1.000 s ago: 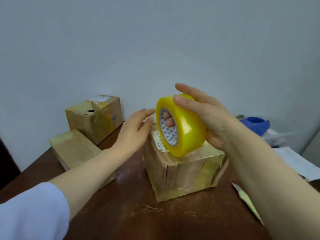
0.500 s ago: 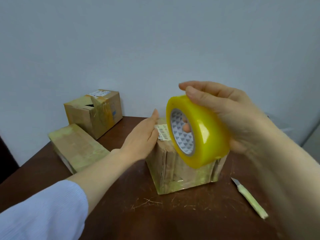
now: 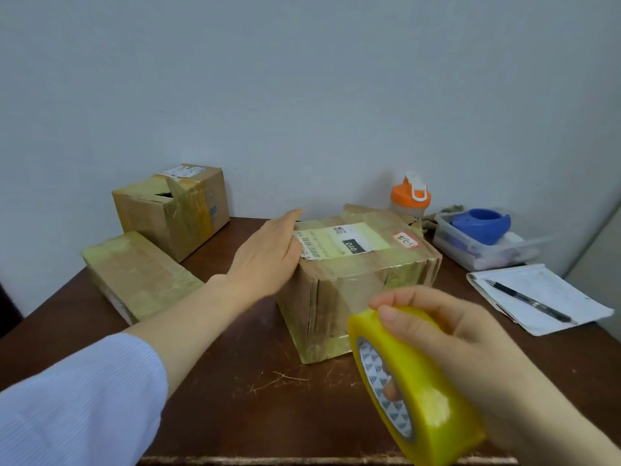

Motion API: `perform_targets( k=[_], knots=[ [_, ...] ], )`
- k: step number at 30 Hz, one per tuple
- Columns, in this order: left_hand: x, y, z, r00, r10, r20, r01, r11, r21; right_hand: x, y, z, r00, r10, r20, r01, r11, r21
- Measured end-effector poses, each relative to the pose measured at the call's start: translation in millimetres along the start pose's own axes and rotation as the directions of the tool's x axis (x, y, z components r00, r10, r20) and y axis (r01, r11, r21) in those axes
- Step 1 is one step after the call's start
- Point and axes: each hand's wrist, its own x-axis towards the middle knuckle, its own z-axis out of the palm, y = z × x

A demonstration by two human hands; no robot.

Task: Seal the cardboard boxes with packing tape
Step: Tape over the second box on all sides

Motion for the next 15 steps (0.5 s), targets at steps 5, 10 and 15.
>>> perform_targets(
  k=[5,10,15],
  knots=[
    [0,3,-6,0.998,0.021,0.066,-0.022,1.000,0.018,11,35,1,0.994,0.107,-0.036,-0.107,0.994,0.010],
    [36,24,-29,0.925,-0.129,0.358,0.106,0.991,0.083,31,45,1,0.977,0.210,0.038,-0.212,0.977,0.027],
    [46,60,9,0.880,-0.169,0.444,-0.021,0.920,0.392,40,51,3,0.966,0.241,0.092,-0.244,0.969,0.023]
  ],
)
